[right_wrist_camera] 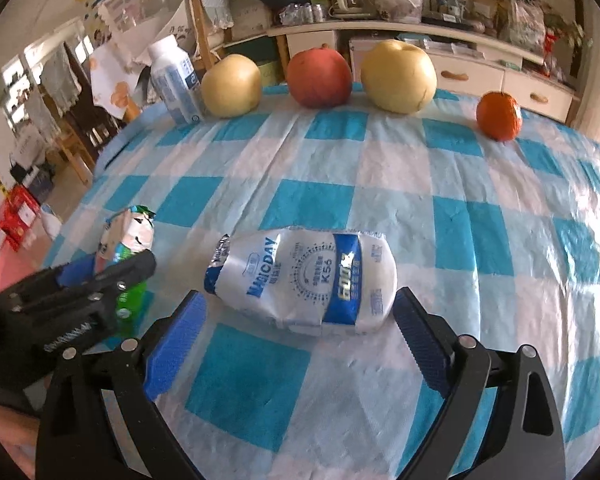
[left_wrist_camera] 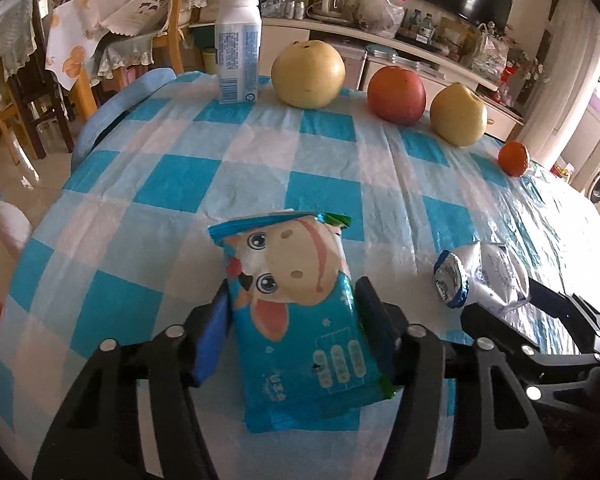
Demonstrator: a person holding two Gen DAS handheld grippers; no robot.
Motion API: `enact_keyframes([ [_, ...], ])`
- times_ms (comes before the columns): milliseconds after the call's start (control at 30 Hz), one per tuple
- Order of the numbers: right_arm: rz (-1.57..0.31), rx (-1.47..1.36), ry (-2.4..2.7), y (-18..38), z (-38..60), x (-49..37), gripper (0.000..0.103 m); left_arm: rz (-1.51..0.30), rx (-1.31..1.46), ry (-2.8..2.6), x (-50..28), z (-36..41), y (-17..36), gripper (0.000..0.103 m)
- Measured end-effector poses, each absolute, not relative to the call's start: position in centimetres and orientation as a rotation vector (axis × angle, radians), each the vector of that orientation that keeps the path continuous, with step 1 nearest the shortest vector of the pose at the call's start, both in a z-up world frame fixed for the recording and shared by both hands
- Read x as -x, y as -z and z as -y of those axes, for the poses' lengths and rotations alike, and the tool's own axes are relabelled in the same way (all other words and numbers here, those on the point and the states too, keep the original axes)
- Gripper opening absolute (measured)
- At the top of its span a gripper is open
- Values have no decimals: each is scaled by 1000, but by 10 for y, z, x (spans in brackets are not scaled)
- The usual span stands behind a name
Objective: Collect trash
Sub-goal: 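Grasp the blue cartoon wet-wipe pack with the left tool while the right tool approaches the MAGICDAY bottle, then grasp the white MAGICDAY bottle with the right tool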
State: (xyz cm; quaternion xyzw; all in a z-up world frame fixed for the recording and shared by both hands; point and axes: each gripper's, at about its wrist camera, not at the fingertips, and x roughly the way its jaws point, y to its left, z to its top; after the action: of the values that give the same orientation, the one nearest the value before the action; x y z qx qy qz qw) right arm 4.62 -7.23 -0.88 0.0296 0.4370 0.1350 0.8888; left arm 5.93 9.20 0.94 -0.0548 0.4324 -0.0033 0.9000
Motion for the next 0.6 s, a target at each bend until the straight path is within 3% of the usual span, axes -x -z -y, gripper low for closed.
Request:
enact_keyframes([
  [267,-958,-78,-560,-1,53,-22,93,-903,109,29,-58,-101,-10,56],
  [600,-859,15,-386,-5,68,-36,93,-899,65,35,-54,-102,-10,55],
])
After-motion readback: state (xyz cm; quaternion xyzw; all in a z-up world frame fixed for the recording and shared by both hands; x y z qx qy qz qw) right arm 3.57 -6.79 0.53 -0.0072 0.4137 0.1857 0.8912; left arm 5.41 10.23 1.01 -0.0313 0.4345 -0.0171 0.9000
